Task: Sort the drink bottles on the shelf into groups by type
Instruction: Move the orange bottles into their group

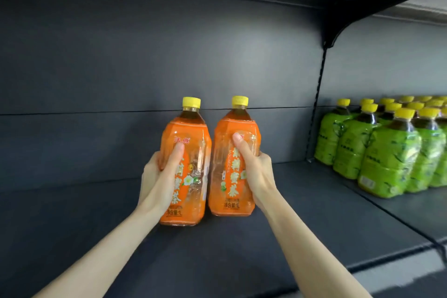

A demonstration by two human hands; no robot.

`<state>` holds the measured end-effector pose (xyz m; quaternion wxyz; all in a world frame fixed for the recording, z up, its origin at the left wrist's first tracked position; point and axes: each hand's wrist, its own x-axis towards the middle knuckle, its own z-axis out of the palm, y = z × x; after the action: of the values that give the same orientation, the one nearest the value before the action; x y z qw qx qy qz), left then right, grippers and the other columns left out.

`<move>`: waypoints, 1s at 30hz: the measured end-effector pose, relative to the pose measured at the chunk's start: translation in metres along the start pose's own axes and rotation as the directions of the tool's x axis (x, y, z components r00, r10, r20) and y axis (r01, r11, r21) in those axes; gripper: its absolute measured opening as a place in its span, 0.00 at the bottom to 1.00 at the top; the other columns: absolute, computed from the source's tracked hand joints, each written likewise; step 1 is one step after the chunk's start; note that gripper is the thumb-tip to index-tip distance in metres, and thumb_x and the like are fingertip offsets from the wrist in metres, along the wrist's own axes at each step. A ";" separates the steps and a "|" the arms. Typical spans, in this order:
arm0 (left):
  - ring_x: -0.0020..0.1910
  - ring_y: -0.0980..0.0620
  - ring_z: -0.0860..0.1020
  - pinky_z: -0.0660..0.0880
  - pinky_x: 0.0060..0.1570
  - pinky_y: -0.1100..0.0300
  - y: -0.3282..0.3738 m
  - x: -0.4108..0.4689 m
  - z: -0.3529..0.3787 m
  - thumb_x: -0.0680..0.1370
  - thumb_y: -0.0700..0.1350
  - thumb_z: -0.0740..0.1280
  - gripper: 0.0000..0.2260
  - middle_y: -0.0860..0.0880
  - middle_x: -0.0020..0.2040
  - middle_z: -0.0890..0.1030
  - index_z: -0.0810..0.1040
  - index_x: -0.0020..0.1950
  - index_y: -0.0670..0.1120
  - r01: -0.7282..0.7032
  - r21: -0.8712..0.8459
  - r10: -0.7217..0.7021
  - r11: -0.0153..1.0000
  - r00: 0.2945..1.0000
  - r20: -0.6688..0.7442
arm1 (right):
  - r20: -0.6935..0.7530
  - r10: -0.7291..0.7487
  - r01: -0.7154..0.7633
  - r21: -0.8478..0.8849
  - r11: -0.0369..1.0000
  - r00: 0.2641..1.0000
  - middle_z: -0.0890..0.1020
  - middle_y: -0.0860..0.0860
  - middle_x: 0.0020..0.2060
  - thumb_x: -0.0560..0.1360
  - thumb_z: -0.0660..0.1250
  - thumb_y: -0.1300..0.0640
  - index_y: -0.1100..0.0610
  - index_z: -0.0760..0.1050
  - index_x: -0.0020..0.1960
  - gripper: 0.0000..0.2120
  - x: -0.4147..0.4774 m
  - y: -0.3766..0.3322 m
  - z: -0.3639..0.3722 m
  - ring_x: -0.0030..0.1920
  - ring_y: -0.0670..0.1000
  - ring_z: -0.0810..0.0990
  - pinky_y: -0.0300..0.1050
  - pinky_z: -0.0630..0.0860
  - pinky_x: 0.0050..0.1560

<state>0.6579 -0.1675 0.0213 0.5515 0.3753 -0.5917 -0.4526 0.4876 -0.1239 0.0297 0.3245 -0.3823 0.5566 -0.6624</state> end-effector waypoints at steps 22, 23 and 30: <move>0.47 0.56 0.83 0.77 0.53 0.50 0.087 -0.247 0.434 0.68 0.70 0.63 0.27 0.57 0.47 0.84 0.79 0.57 0.53 0.022 -0.335 0.126 0.942 0.902 0.414 | -0.485 -0.233 0.153 -0.198 0.968 0.843 0.86 0.54 0.40 0.55 0.69 0.28 0.54 0.82 0.46 0.34 -0.166 -0.091 -0.498 0.42 0.55 0.86 0.59 0.81 0.52; 0.46 0.57 0.83 0.78 0.51 0.52 0.091 -0.247 0.452 0.67 0.70 0.63 0.26 0.57 0.46 0.84 0.79 0.56 0.53 0.014 -0.334 0.136 0.942 0.897 0.421 | -0.492 -0.235 0.157 -0.196 0.968 0.838 0.86 0.53 0.40 0.55 0.69 0.28 0.55 0.82 0.47 0.34 -0.160 -0.094 -0.513 0.42 0.54 0.86 0.59 0.81 0.51; 0.41 0.56 0.83 0.77 0.45 0.55 0.087 -0.223 0.573 0.71 0.68 0.61 0.23 0.55 0.43 0.85 0.80 0.51 0.51 -0.052 -0.354 0.200 0.934 0.895 0.397 | -0.489 -0.272 0.183 -0.222 0.958 0.829 0.86 0.54 0.40 0.55 0.69 0.29 0.56 0.82 0.45 0.33 -0.096 -0.096 -0.616 0.42 0.55 0.86 0.59 0.81 0.51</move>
<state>0.1189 0.1393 0.0441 0.4926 0.1282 -0.6358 -0.5803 0.0004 0.2763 0.0560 0.0495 -0.2805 0.6262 -0.7257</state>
